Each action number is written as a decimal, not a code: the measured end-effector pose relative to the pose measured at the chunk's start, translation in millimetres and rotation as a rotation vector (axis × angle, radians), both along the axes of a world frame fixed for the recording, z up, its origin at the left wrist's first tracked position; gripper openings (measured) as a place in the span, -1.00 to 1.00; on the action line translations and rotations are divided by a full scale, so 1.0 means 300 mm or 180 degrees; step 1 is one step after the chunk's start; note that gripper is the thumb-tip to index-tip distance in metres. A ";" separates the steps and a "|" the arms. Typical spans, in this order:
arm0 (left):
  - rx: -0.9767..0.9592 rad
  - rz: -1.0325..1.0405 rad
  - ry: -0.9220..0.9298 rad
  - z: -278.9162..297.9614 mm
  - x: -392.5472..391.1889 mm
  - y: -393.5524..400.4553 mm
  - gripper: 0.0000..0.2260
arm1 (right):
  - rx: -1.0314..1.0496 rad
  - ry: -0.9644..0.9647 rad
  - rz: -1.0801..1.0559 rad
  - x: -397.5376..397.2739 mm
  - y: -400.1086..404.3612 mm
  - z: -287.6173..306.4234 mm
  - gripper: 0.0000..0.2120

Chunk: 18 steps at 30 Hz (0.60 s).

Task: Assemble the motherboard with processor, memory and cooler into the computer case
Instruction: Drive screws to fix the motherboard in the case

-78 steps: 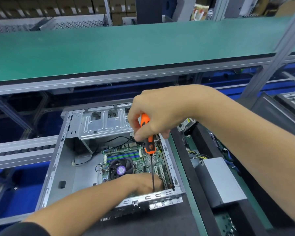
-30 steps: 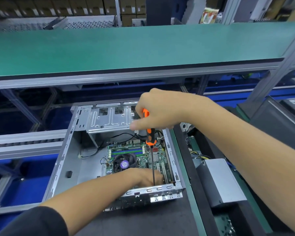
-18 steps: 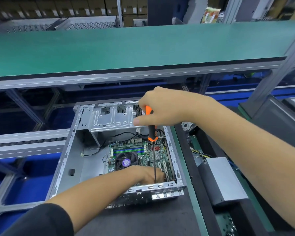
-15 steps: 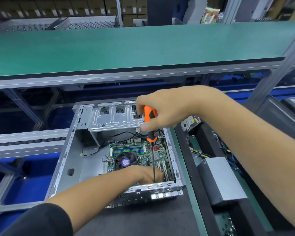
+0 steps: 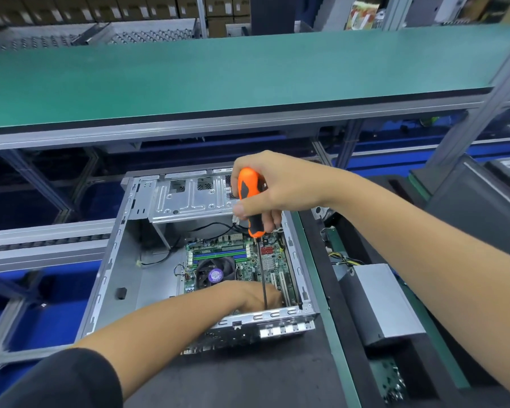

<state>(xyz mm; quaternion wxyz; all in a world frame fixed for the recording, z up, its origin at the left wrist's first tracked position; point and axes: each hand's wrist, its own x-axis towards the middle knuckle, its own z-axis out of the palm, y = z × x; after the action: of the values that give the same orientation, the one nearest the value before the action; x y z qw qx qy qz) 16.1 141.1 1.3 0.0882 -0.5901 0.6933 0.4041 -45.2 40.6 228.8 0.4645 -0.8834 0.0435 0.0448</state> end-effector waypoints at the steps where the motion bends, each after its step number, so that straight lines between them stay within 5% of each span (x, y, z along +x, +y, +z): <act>1: -0.0004 -0.0023 -0.0004 0.006 -0.002 0.000 -0.78 | 0.0000 -0.0063 -0.0087 0.000 0.001 -0.002 -0.72; 11: 0.0047 -0.0044 0.0397 0.057 0.003 0.011 -0.94 | -0.0141 -0.0761 -0.0903 -0.004 -0.049 0.004 -0.64; 18: -0.0275 0.0830 0.1012 0.121 0.022 0.014 -0.81 | -0.0276 -0.1055 -0.1324 0.027 -0.057 -0.011 -0.65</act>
<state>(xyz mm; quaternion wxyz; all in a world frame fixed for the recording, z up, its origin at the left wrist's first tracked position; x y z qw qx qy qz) 22.7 145.2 37.7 -0.1008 -0.6069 0.6329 0.4701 -37.0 23.7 225.3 0.4263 -0.8698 0.1492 -0.1986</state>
